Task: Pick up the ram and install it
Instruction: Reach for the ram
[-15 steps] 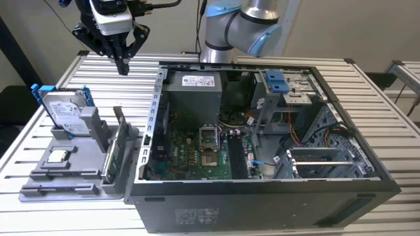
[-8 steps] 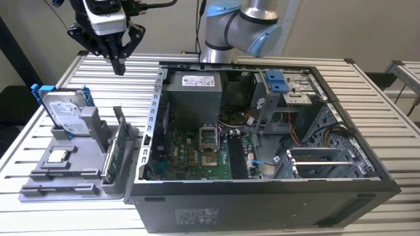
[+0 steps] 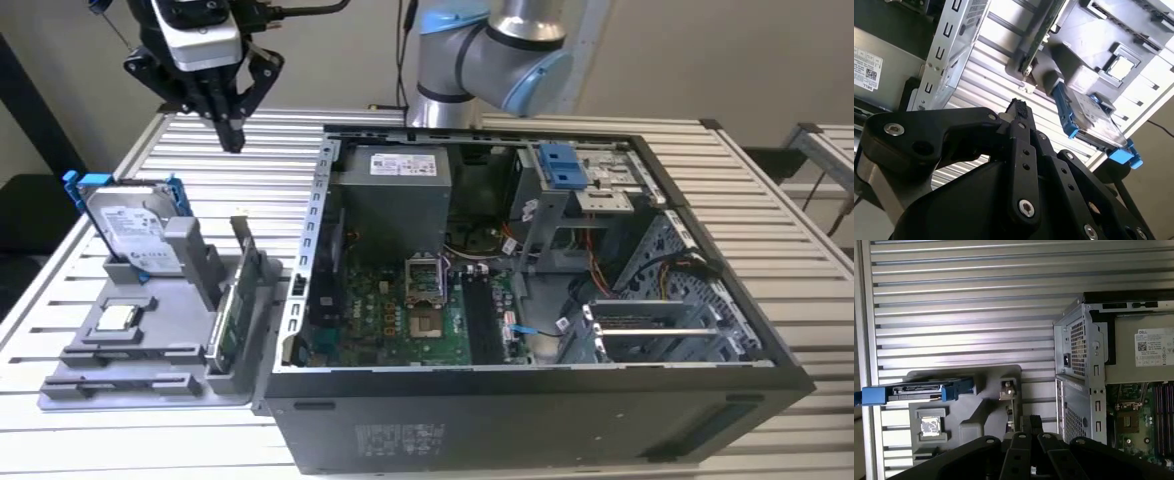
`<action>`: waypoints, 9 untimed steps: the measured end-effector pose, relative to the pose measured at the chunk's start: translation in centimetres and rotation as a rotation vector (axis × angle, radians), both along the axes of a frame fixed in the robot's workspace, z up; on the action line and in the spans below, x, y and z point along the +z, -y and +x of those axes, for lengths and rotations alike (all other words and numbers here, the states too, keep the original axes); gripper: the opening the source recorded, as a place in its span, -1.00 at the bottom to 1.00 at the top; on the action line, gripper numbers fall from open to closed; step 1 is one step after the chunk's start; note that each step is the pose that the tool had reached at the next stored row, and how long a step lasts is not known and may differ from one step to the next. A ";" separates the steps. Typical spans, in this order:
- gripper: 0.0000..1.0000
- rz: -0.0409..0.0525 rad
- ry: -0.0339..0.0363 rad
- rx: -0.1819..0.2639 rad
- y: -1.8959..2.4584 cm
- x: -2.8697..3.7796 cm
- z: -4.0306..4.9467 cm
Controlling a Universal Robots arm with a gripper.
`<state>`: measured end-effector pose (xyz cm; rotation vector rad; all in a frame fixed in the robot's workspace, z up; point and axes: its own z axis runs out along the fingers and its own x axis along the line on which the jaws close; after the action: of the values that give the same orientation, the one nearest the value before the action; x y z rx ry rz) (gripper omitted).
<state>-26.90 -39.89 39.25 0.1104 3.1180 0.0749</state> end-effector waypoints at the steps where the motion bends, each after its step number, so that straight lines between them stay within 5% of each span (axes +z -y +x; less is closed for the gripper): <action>1: -0.79 0.0000 0.0000 0.000 0.00 0.00 -0.14; 9: -0.79 0.0000 0.0000 0.000 0.00 0.00 -1.38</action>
<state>-28.28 -39.89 39.25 0.1103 3.1180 0.0750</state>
